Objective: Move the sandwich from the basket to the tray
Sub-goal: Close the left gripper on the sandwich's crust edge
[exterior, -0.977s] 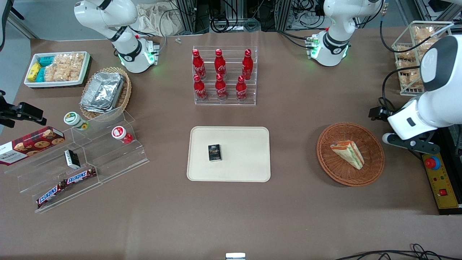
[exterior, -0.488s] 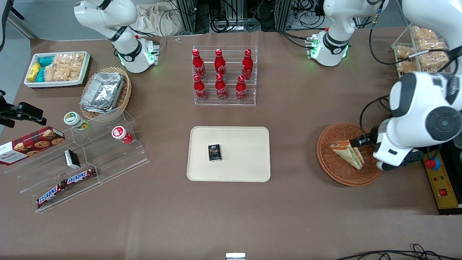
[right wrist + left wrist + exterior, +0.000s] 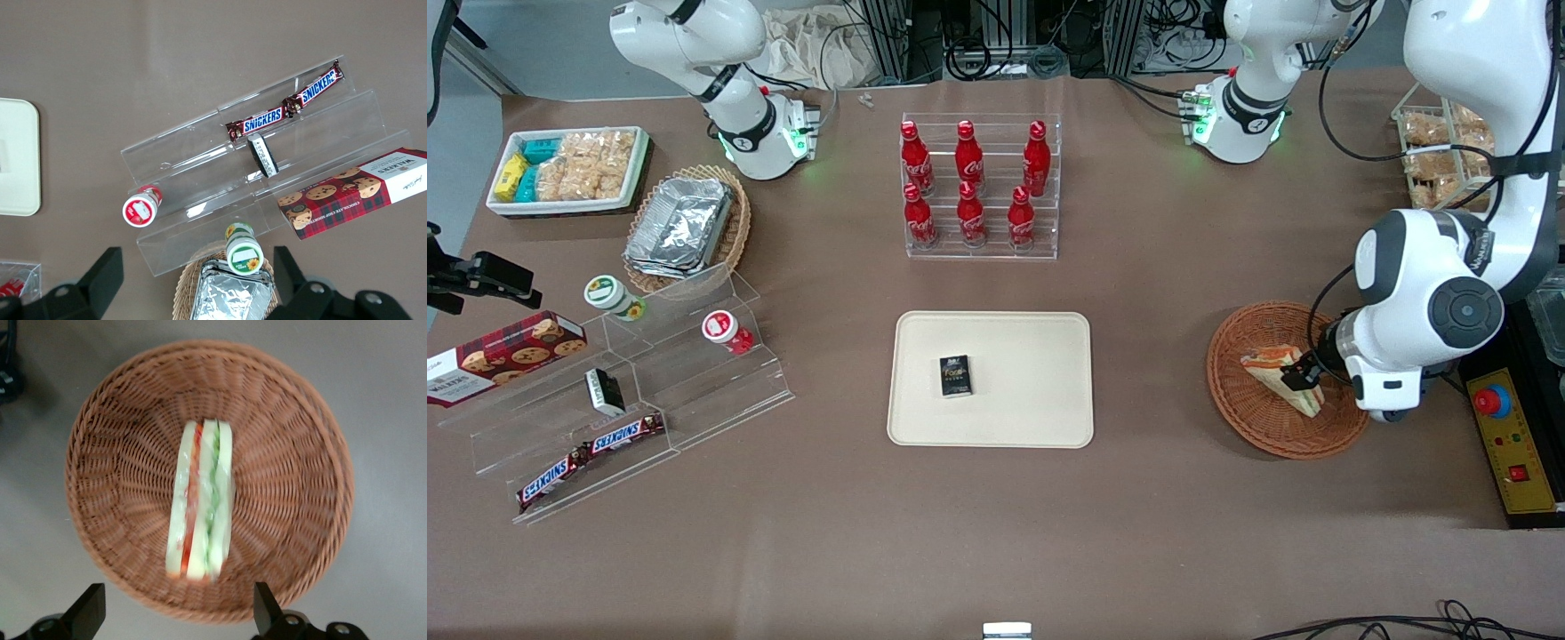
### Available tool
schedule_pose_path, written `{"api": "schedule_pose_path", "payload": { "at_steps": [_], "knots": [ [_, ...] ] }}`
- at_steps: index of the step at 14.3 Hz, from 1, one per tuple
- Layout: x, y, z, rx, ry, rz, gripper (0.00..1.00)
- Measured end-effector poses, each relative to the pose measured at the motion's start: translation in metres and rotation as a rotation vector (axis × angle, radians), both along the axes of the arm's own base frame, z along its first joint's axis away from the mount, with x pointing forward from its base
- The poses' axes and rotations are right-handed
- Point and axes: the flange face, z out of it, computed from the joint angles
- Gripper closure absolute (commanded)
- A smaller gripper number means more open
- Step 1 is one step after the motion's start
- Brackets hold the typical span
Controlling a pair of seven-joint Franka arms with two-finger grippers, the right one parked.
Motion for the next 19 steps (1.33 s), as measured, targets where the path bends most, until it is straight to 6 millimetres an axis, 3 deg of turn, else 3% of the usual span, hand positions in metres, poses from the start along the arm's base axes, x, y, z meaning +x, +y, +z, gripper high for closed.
{"api": "schedule_pose_path", "payload": {
  "at_steps": [3, 8, 13, 14, 15, 16, 17, 18, 19],
  "knots": [
    [-0.008, 0.002, -0.026, 0.005, -0.011, 0.095, 0.0],
    [-0.015, 0.013, -0.042, 0.017, 0.0, 0.159, 0.0],
    [-0.028, 0.013, -0.067, 0.017, 0.002, 0.194, 0.0],
    [-0.028, 0.013, -0.07, 0.017, 0.002, 0.205, 0.1],
    [-0.028, 0.012, -0.074, 0.017, 0.001, 0.219, 0.31],
    [-0.027, 0.011, -0.078, 0.019, 0.0, 0.241, 0.63],
    [-0.025, 0.009, -0.08, 0.021, -0.003, 0.268, 0.87],
    [-0.023, 0.007, -0.081, 0.023, -0.008, 0.292, 1.0],
    [-0.021, 0.006, -0.08, 0.026, -0.015, 0.304, 1.0]
  ]
}}
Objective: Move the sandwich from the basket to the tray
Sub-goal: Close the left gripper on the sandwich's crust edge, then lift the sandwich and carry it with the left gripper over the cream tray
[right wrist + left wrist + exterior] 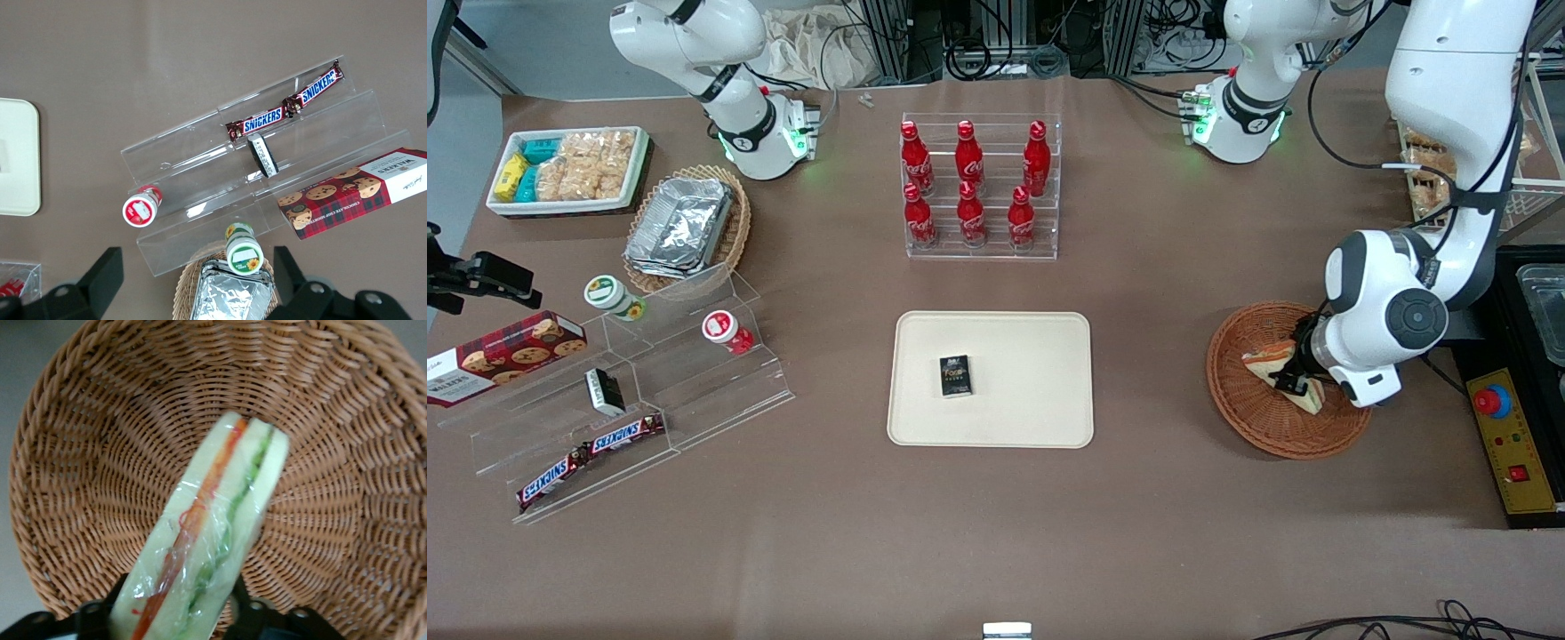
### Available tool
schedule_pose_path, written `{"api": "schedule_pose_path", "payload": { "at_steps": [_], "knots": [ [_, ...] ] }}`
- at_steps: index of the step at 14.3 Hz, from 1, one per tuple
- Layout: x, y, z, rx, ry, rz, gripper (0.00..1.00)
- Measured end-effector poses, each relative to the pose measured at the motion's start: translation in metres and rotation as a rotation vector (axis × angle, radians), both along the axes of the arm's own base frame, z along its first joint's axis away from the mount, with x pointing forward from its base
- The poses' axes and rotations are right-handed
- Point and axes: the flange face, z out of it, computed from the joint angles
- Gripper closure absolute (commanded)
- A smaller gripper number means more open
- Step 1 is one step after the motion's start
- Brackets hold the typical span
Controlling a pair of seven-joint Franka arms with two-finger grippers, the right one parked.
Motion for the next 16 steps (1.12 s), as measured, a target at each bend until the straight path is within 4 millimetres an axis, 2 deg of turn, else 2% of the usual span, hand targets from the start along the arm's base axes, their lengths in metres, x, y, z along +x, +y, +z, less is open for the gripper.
{"api": "schedule_pose_path", "payload": {
  "at_steps": [4, 6, 8, 9, 11, 13, 14, 16],
  "knots": [
    [0.008, -0.002, 0.009, 0.008, -0.024, 0.006, 1.0],
    [0.015, -0.003, 0.02, 0.009, -0.047, 0.002, 1.0],
    [0.025, -0.012, 0.046, 0.01, -0.053, -0.029, 1.0],
    [0.031, -0.022, 0.068, 0.008, -0.027, -0.08, 1.0],
    [0.04, -0.056, 0.124, -0.01, 0.033, -0.236, 1.0],
    [0.044, -0.101, 0.177, -0.042, 0.033, -0.397, 1.0],
    [0.043, -0.126, 0.196, -0.063, 0.015, -0.489, 1.0],
    [0.037, -0.177, 0.209, -0.112, -0.007, -0.671, 1.0]
  ]
}}
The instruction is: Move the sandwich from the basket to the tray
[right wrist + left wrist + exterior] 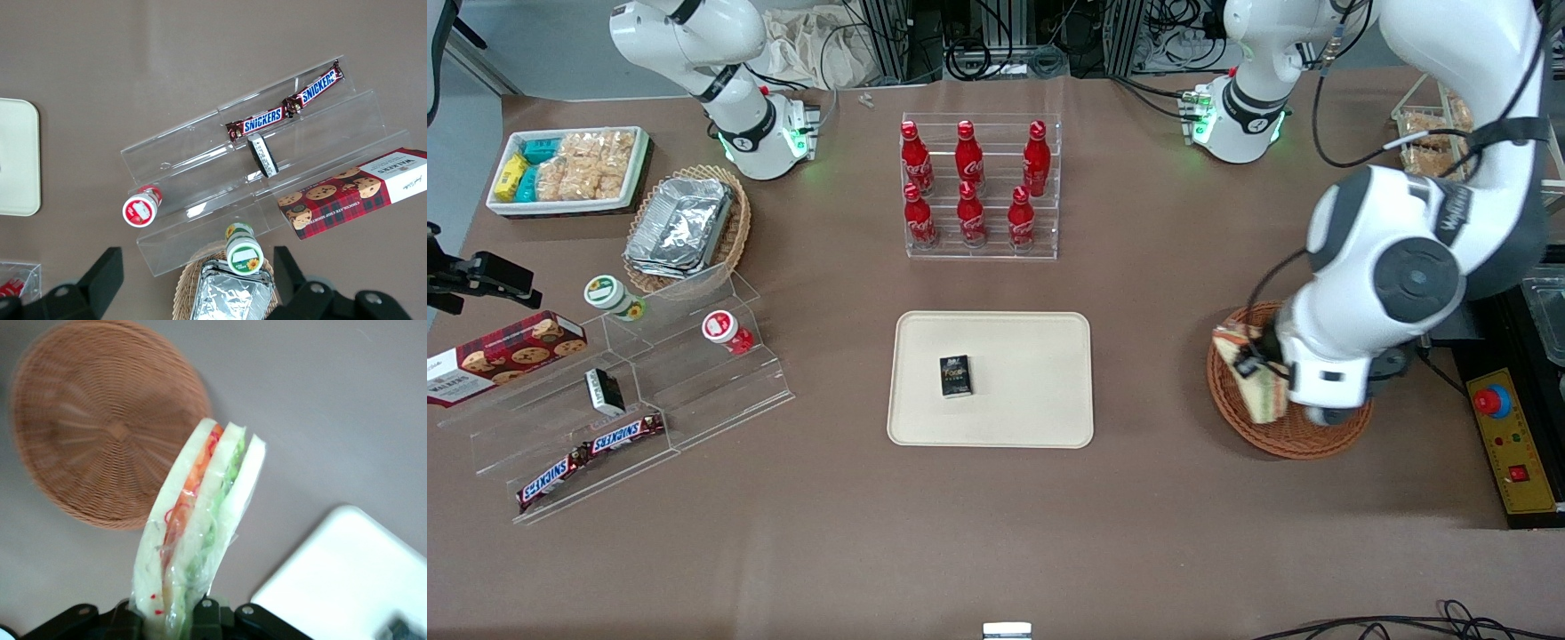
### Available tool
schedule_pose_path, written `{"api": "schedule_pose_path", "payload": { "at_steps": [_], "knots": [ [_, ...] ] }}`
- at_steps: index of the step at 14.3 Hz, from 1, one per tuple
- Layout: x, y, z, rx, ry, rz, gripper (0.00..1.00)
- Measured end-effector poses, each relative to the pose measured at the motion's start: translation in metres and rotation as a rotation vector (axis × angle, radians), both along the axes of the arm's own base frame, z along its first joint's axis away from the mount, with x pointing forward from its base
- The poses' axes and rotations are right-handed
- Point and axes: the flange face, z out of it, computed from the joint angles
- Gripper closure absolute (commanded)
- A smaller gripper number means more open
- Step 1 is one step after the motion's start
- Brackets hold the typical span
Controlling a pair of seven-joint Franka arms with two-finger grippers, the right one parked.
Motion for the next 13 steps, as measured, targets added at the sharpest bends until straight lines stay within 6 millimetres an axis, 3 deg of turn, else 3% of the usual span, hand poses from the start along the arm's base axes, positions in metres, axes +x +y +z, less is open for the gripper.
{"api": "schedule_pose_path", "payload": {
  "at_steps": [3, 7, 10, 13],
  "knots": [
    [-0.008, -0.075, -0.025, -0.066, 0.037, -0.167, 1.0],
    [-0.019, -0.168, -0.11, -0.13, 0.058, -0.289, 1.0],
    [-0.026, -0.194, -0.17, -0.085, 0.062, -0.313, 0.95],
    [-0.027, -0.195, -0.194, -0.065, 0.076, -0.308, 0.74]
  ]
}}
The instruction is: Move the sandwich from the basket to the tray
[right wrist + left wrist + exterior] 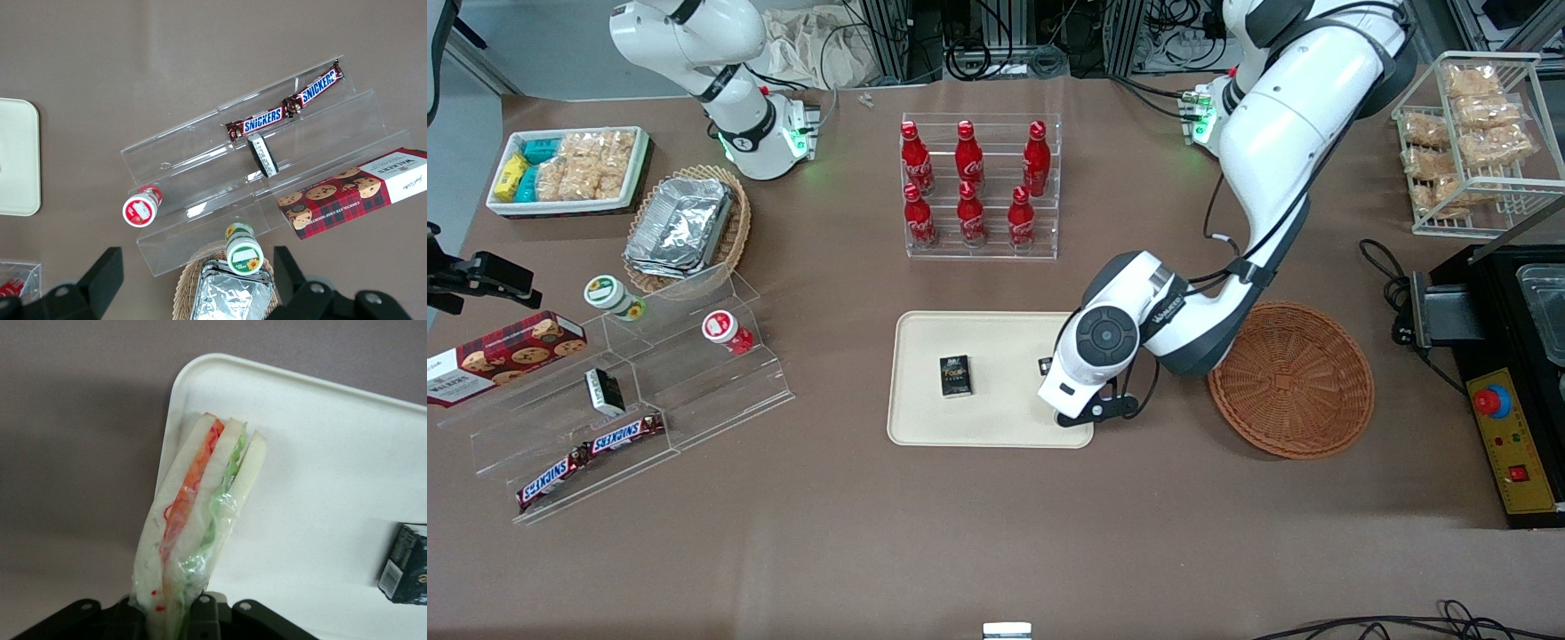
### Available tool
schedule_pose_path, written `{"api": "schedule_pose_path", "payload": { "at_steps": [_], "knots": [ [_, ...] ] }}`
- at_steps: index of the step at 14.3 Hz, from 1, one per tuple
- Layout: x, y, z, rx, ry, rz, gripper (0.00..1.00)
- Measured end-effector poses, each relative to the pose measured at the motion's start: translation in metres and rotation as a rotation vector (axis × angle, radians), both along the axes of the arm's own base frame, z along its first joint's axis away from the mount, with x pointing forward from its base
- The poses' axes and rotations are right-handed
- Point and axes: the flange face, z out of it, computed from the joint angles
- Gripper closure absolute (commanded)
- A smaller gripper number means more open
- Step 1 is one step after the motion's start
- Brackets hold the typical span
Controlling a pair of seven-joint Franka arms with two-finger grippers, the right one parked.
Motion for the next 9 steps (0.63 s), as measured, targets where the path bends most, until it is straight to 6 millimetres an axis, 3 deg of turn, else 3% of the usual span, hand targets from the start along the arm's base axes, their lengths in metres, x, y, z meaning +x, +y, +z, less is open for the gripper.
{"api": "schedule_pose_path", "payload": {
  "at_steps": [3, 9],
  "knots": [
    [0.001, -0.001, -0.009, 0.0, -0.003, 0.044, 0.01],
    [0.003, -0.002, -0.016, -0.006, -0.002, 0.071, 0.0]
  ]
}}
